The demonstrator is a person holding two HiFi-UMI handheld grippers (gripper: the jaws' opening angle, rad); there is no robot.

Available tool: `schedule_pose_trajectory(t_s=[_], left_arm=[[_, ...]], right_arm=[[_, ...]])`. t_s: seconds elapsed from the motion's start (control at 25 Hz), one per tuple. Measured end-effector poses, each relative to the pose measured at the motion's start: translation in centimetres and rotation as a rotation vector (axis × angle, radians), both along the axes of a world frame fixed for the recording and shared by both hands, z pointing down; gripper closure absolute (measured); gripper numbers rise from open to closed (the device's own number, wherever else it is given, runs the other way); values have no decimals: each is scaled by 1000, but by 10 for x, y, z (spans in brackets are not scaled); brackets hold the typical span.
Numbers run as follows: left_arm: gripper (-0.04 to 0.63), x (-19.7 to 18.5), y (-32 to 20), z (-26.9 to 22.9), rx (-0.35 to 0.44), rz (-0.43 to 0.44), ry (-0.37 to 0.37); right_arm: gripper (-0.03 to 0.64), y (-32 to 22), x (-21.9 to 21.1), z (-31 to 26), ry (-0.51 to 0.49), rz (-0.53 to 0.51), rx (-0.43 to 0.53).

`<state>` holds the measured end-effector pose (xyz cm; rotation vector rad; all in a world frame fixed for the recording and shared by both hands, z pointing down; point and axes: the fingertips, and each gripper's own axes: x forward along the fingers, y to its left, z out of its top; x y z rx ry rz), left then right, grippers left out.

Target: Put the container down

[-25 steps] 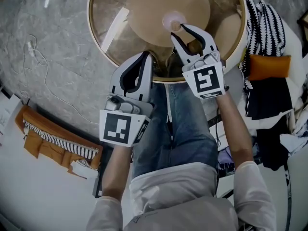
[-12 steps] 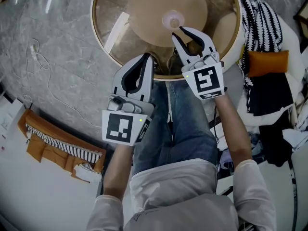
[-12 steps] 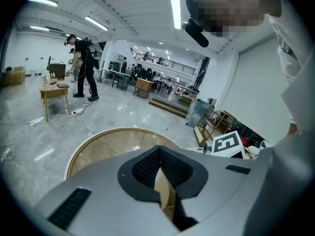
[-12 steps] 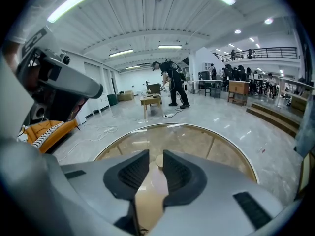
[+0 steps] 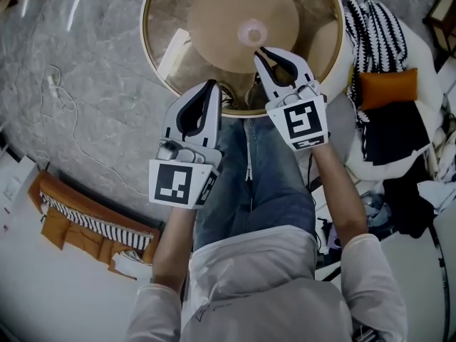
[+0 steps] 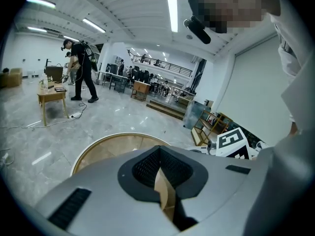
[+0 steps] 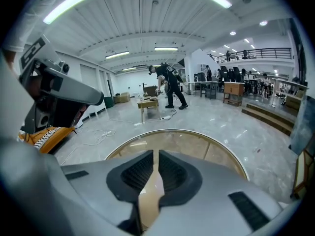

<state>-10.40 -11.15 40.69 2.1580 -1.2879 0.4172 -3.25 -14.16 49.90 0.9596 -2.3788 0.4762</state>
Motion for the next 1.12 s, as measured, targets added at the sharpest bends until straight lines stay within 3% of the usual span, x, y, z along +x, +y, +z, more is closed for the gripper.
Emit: schedule_pose_trajectory(t_s=[0.36,0.8,1.12], left_arm=[[577,-6,-2,-35,34,1,2],[577,-6,-1,-79,67,47,15],[577,-4,3,-124,103,55,77]], right_arm=[[584,15,-5,-38,-25,31,-33],[589,10,1,-94,-26,67,-7],[598,24,5,-135,-49,63,-5]])
